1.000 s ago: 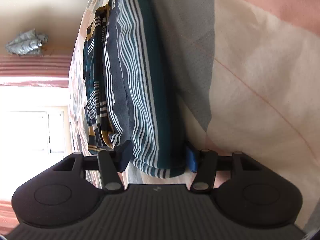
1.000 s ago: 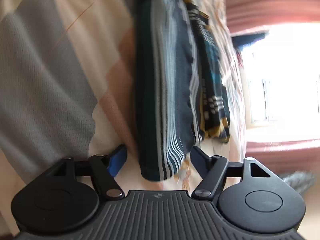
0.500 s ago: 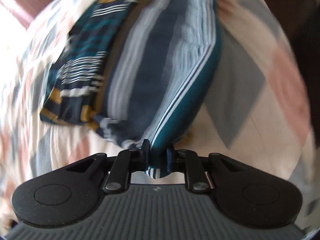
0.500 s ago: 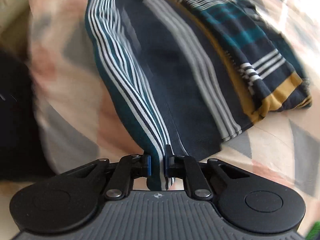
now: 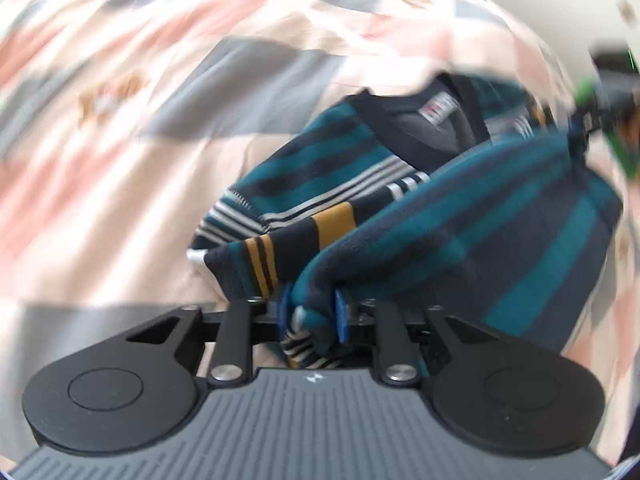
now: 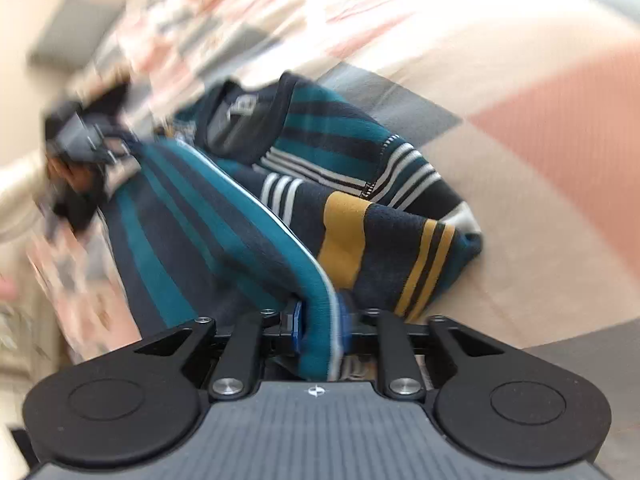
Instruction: Fold clothes
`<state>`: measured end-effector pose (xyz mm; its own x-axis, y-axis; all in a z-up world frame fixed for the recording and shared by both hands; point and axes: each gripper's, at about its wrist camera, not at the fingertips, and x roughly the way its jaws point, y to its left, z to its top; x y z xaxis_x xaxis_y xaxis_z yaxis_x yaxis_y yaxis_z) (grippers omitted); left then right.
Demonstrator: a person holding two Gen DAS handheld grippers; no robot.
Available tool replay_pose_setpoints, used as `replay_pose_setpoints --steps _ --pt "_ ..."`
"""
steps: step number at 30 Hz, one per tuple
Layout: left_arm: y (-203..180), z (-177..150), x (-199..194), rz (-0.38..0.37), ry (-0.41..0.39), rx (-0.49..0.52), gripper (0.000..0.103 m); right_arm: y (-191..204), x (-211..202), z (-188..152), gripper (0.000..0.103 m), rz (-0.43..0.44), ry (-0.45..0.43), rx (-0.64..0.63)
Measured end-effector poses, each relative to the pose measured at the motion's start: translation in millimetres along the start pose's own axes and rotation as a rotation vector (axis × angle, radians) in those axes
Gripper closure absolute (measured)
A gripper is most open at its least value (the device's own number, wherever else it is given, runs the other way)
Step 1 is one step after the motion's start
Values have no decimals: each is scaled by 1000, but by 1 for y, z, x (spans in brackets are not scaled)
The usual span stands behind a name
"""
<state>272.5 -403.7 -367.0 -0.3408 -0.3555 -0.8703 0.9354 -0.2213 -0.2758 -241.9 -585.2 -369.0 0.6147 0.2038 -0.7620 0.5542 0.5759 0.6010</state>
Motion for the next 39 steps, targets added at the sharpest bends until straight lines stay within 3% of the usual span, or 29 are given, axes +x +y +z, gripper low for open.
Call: replay_pose_setpoints --steps 2,3,4,5,8,9,10,11,13,19,25,33,37,39 --pt "13 -10 -5 -49 -51 -117 77 -10 -10 -14 66 49 -108 93" --pt "18 -17 -10 -73 -73 -176 68 -15 -17 -21 45 72 -165 142" --pt "23 -21 -14 -92 -97 -231 60 -17 -21 -28 35 90 -221 185" --pt "28 -24 -16 -110 -118 -282 59 -17 -26 -36 35 105 -274 224" --pt "26 -23 -18 -115 -166 -340 61 -3 -19 -46 36 60 -328 237" --pt "23 -21 -20 -101 -177 -333 73 6 -15 -45 51 10 -332 209" --pt "19 -20 -20 -74 -187 -315 88 14 -14 -44 80 -57 -329 175" --pt "17 -18 -19 -60 -194 -306 87 23 -16 -43 86 -122 -323 143" --pt "12 -20 -29 -43 -221 -293 89 38 -25 -43 89 -204 -347 105" --pt "5 -5 -59 20 -342 -247 90 53 -39 -17 90 -288 -471 85" --pt "27 28 -24 89 -351 -253 90 22 -11 29 90 -374 -487 108" --pt "43 28 -14 75 -441 -342 91 12 -4 36 91 -427 -578 134" --pt "48 29 2 103 -430 -362 90 2 9 39 90 -465 -563 167" --pt "47 31 21 184 -359 -329 82 -4 23 42 90 -495 -526 180"
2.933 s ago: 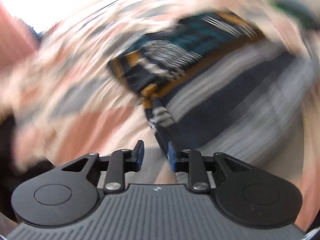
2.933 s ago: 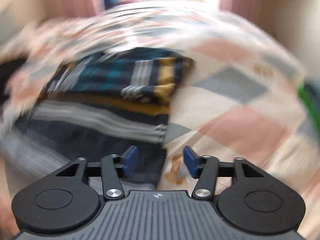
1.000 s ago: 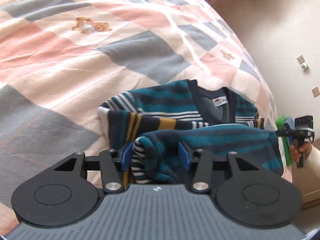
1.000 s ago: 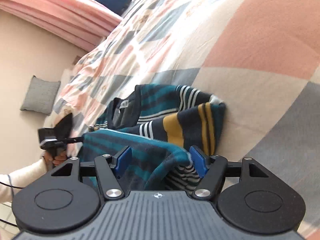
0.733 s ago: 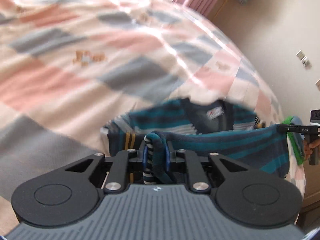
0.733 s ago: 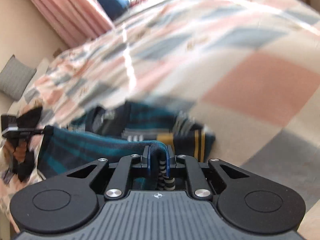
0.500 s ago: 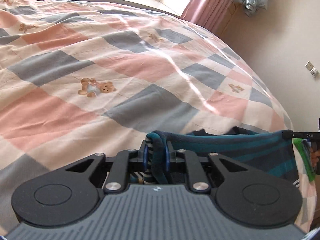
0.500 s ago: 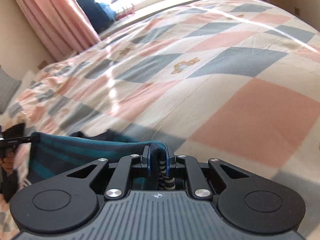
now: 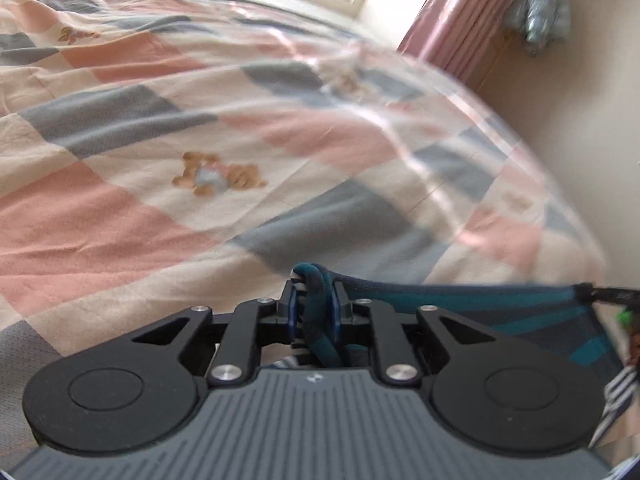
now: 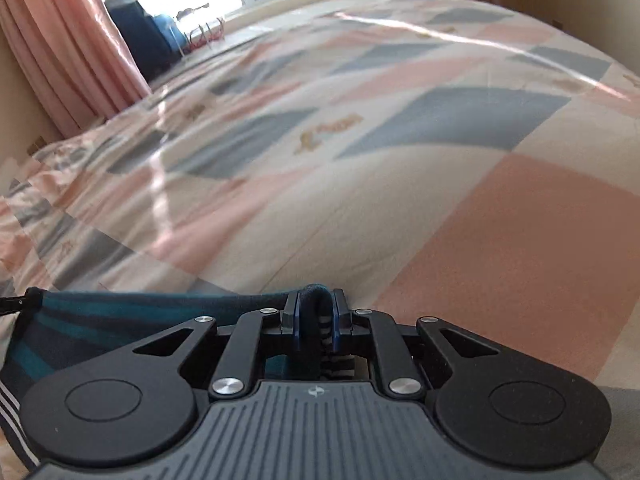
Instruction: Fold clothes
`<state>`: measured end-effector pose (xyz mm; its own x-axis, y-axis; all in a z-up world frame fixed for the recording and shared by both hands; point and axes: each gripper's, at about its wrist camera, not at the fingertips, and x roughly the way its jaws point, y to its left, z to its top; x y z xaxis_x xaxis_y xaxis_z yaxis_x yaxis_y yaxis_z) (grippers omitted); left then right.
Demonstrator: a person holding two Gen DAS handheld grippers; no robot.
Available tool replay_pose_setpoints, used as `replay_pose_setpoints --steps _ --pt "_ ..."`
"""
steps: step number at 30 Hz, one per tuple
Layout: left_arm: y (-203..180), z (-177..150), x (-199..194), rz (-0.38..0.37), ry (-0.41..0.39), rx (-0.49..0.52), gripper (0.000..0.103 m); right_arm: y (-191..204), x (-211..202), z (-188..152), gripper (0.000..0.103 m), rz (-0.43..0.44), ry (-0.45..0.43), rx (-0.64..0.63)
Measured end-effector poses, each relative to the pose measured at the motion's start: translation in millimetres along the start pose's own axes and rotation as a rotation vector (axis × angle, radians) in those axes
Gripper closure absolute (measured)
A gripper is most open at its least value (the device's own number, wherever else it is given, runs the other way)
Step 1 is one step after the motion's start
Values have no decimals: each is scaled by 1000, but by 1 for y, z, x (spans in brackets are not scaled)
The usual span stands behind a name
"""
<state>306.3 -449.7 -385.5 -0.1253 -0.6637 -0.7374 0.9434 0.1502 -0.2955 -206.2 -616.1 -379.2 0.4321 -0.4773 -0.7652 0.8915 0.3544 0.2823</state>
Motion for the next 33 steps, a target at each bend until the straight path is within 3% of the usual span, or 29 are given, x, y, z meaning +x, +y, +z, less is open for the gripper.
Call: replay_pose_setpoints --steps 2,4,5,6,8,10,13,16,19,22,23,27,29,32,33 --pt "-3 -3 12 70 48 43 71 1 3 4 87 -4 14 7" --pt "-3 5 2 97 30 32 71 8 -10 9 68 -51 -8 -13" --pt "-4 10 -7 123 14 31 71 14 -19 11 63 -97 -35 -36" --pt "-5 14 -17 153 -1 30 71 20 -31 11 51 -153 -68 -68" --pt "-10 16 -43 220 -29 29 76 30 -59 6 47 -197 -128 -93" --pt "-22 7 -73 209 -34 65 77 38 -92 -8 43 -159 -163 -82" --pt "-45 -31 -119 133 -1 99 75 39 -129 -51 37 -85 -127 14" --pt "-42 -77 -152 90 73 -87 70 28 -154 -103 37 -54 -30 210" --pt "-21 -121 -176 93 99 -424 61 8 -171 -154 36 2 0 542" --pt "-7 -158 -185 30 53 -773 46 -1 -169 -195 34 105 -38 861" --pt "-7 -164 -183 12 19 -834 44 -2 -166 -205 33 136 -53 945" --pt "-8 -167 -160 -50 -96 -975 33 -1 -145 -212 29 208 -150 1085" --pt "-9 -167 -144 -67 -100 -1002 31 2 -136 -205 29 185 -179 1070" --pt "-10 -169 -124 -33 -72 -987 33 -1 -120 -197 30 145 -182 1047" --pt "-9 -170 -119 -21 -63 -980 44 -2 -116 -196 50 122 -166 1034"
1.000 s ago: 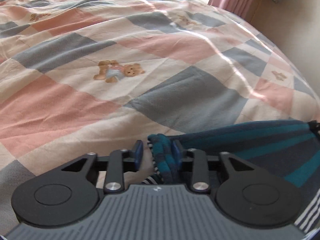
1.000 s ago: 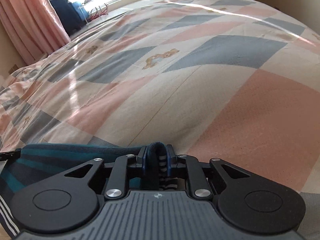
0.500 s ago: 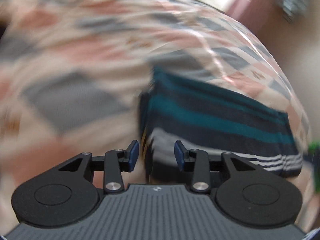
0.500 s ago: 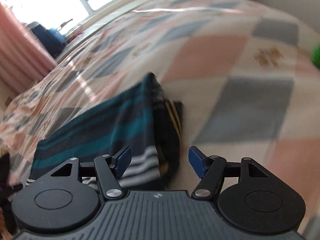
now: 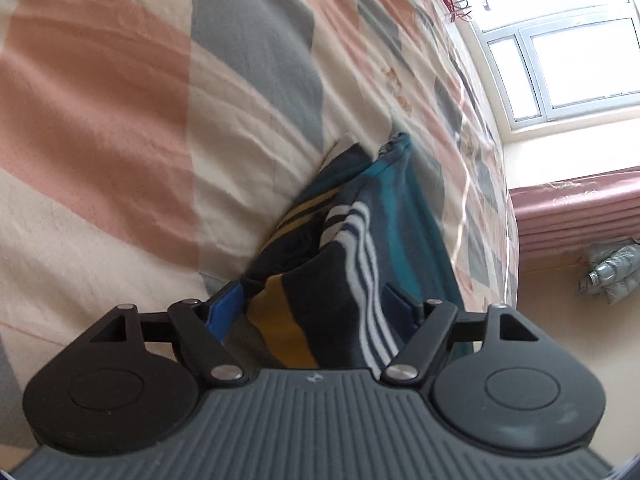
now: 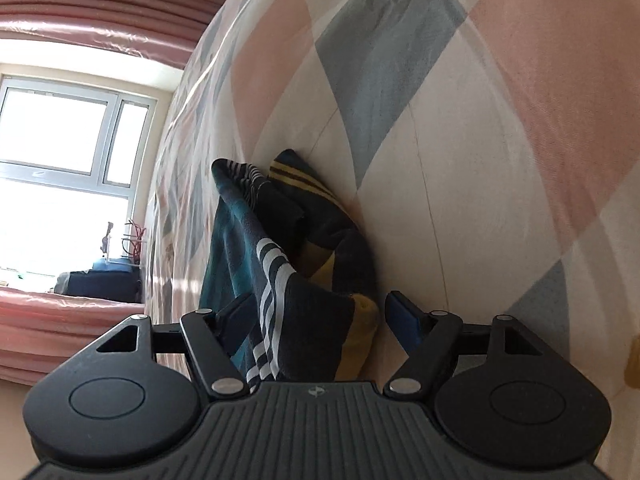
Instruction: Fold clothes
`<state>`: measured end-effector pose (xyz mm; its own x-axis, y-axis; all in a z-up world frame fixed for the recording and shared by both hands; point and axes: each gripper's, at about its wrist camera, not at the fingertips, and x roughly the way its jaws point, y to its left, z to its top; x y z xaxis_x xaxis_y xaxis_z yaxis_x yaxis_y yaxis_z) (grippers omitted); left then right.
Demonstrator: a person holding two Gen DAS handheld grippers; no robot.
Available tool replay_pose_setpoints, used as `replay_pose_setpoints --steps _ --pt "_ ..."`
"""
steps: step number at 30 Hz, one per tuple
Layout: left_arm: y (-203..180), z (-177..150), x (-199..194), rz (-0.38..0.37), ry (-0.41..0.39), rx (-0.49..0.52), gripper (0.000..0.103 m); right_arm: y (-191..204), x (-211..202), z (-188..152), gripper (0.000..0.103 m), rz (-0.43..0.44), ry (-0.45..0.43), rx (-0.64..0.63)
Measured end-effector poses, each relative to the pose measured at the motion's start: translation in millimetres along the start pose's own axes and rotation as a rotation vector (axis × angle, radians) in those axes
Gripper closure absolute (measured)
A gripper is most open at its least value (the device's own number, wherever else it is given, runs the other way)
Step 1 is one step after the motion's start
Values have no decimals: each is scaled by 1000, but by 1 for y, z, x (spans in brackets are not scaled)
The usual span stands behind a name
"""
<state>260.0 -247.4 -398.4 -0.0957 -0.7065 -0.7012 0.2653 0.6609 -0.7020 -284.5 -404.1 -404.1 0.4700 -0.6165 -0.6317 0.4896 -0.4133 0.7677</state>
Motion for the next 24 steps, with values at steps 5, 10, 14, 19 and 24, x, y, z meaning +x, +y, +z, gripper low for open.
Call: replay_pose_setpoints --steps 5,10,14,19,24 --pt "-27 -2 -10 12 -55 304 84 27 -15 6 79 -29 -13 -259" --pt "-26 0 2 71 -3 555 84 4 6 23 81 -134 8 -271" --pt "-42 -13 1 124 -21 739 79 8 3 21 76 -122 0 -292" --pt "-50 -14 -46 214 -120 764 76 39 -33 4 48 -219 -115 -480" --pt "-79 -46 -62 198 -152 910 77 73 -64 -42 51 -250 -309 -741"
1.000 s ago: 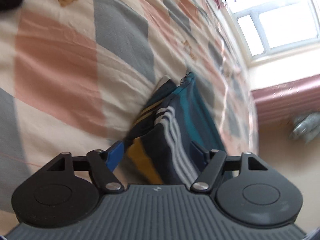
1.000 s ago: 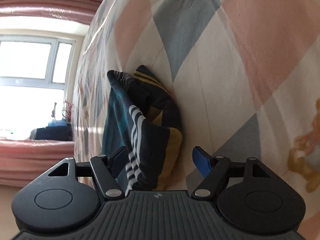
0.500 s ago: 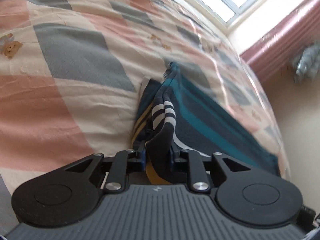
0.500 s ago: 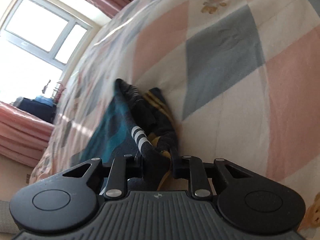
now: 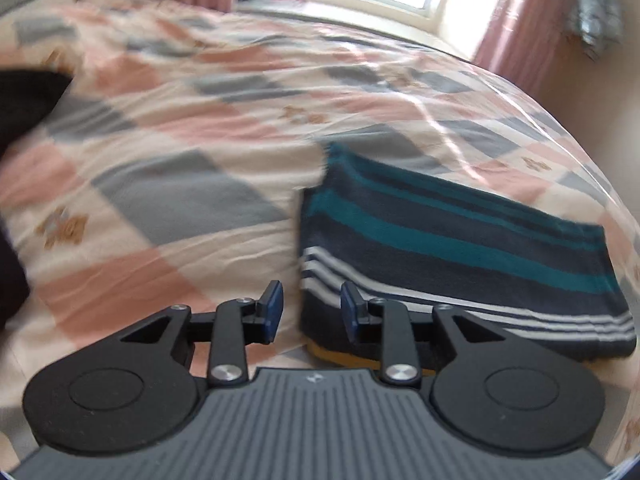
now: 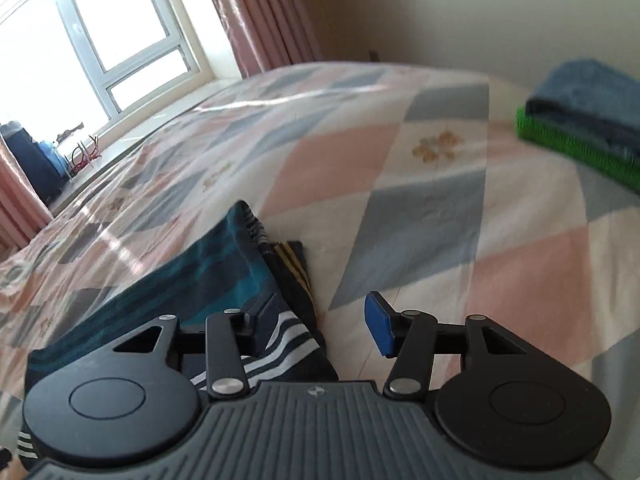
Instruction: Fold clothes
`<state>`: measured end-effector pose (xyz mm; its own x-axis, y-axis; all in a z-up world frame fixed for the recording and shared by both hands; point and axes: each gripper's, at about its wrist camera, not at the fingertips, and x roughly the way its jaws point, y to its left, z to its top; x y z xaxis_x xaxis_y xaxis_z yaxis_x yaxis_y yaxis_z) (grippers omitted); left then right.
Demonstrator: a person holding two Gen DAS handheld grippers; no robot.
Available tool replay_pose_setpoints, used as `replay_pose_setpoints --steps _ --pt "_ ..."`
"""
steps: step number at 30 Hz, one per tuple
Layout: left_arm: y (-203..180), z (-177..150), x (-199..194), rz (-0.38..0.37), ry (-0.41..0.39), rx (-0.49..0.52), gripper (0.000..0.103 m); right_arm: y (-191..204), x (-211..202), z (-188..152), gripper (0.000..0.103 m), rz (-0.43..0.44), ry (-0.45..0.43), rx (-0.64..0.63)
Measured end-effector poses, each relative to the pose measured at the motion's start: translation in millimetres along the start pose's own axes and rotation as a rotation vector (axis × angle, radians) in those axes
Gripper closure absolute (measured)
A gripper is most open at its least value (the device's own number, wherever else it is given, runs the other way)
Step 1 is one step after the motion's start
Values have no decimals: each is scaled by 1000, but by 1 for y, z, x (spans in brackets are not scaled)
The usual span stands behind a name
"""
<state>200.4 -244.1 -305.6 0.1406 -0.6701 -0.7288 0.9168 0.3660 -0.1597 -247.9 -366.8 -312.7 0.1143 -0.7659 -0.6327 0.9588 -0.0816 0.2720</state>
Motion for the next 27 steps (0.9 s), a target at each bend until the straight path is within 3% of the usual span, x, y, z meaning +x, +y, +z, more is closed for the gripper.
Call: replay_pose_setpoints --steps 3,6,9,12,15,17,23,27 --pt "-23 1 24 -1 -2 73 76 23 16 -13 51 114 26 -138" --pt "-27 -1 63 66 72 101 77 36 55 -35 59 91 142 -293" --pt "-31 -2 81 134 129 150 77 28 68 -36 60 94 165 -298" --pt "-41 6 67 164 117 200 78 16 50 -14 60 133 167 -172" --pt "-52 13 43 141 107 216 78 -10 18 -2 44 166 151 28" --pt "-61 15 34 114 120 228 78 -30 9 -4 41 201 189 194" --pt "-96 15 41 69 201 301 77 -75 39 -45 36 268 327 675" --pt "-113 8 66 108 303 359 71 -77 62 -53 35 256 313 767"
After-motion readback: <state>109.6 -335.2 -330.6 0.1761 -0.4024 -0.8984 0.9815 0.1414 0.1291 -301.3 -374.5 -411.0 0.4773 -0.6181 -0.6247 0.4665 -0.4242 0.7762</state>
